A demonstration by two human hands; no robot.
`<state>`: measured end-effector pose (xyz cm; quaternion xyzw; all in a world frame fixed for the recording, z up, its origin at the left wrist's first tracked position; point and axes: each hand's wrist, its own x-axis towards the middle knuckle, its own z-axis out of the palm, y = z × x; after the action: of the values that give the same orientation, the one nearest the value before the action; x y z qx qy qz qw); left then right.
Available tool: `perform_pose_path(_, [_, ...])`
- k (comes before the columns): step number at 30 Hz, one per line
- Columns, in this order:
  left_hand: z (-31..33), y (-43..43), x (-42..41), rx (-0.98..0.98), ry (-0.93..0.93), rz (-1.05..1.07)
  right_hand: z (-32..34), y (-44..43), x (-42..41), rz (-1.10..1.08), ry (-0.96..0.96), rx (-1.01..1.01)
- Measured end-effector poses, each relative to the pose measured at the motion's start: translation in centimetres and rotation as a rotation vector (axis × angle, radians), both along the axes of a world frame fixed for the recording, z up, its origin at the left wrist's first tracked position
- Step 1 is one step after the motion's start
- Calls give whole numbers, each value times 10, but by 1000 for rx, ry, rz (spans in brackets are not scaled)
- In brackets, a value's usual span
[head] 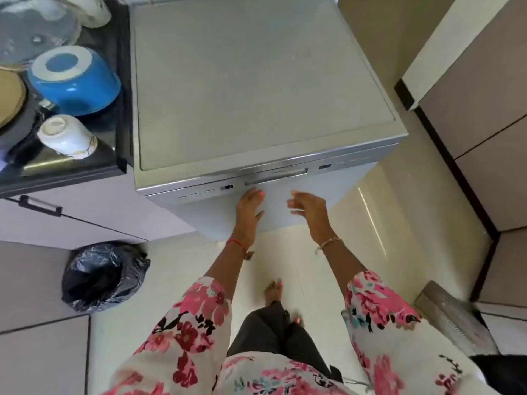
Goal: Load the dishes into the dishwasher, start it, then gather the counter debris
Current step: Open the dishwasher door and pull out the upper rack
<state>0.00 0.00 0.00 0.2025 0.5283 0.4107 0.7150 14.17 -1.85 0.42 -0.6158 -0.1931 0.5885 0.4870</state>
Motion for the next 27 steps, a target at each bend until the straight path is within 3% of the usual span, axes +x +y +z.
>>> perform_pose_path(3, [3, 18, 12, -28, -283, 147, 0, 30, 10, -80, 396, 15])
perform_pose_path(8, [0, 36, 35, 16, -315, 277, -5, 59, 17, -11, 581, 73])
perform_pose_path(16, [-12, 41, 61, 58, -191, 496, -17, 66, 11, -81, 468, 102])
perform_pose_path(22, [0, 6, 80, -7, -85, 616, -17, 33, 7, -144, 360, -1])
perform_pose_path(25, [2, -33, 75, -135, -74, 528, -17, -6, 23, 5, 387, -84])
perform_pose_path(27, [17, -58, 61, -275, 26, 316, -2, -28, 46, 292, 248, -270])
